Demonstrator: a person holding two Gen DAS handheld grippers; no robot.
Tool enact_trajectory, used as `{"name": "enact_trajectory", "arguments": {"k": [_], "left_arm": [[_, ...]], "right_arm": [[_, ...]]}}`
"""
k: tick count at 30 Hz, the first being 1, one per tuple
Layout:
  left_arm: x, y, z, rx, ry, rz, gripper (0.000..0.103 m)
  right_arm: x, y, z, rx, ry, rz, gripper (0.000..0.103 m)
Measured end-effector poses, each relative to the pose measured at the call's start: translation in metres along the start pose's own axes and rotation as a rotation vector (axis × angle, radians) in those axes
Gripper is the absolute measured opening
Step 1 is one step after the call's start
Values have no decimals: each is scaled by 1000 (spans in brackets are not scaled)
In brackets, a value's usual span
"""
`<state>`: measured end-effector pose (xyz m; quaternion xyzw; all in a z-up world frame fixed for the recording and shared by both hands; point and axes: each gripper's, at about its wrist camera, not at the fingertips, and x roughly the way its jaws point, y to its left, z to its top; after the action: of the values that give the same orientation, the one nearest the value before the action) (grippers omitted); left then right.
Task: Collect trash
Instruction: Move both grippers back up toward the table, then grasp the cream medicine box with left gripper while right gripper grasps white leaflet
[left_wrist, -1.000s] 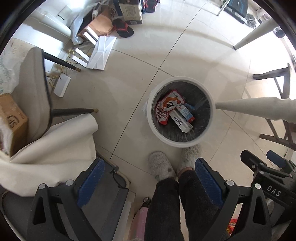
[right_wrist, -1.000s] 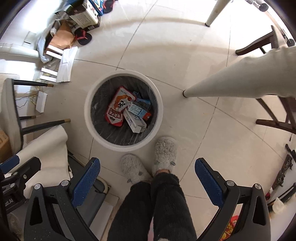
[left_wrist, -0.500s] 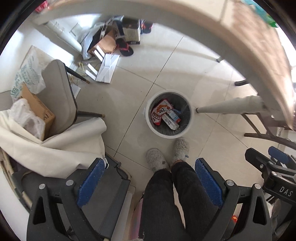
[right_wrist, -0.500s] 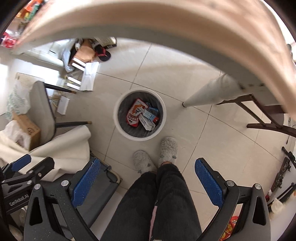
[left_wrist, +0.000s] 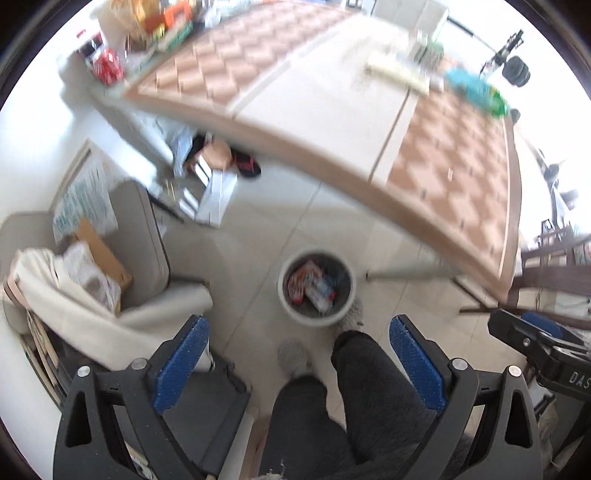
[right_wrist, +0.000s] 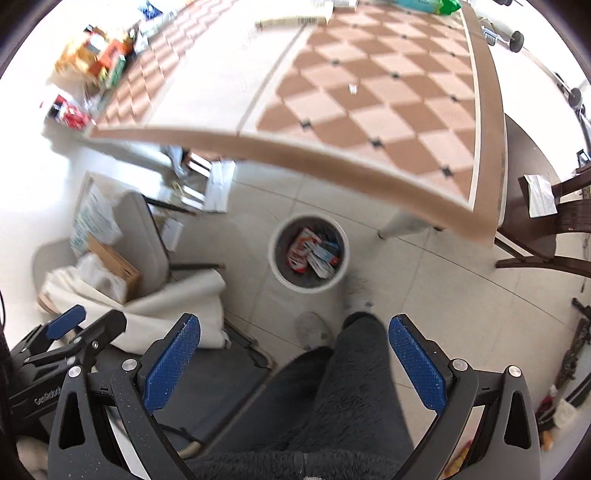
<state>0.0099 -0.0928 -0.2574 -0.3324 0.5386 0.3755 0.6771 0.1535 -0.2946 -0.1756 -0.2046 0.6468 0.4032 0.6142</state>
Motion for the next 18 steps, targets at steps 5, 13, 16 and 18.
{"name": "enact_trajectory", "arguments": {"k": [5, 13, 16, 18], "left_arm": [[-10, -30, 66, -9, -65, 6, 103], [40, -89, 216, -190, 65, -89, 103], [76, -110, 272, -294, 125, -109, 103], [102, -122, 304, -367, 162, -111, 103]], "right_arm": [[-34, -14, 64, 3, -62, 14, 103], [-50, -91, 212, 43, -96, -53, 103], [-40, -130, 271, 78, -94, -88, 103], [-34, -158, 315, 110, -88, -113, 103]]}}
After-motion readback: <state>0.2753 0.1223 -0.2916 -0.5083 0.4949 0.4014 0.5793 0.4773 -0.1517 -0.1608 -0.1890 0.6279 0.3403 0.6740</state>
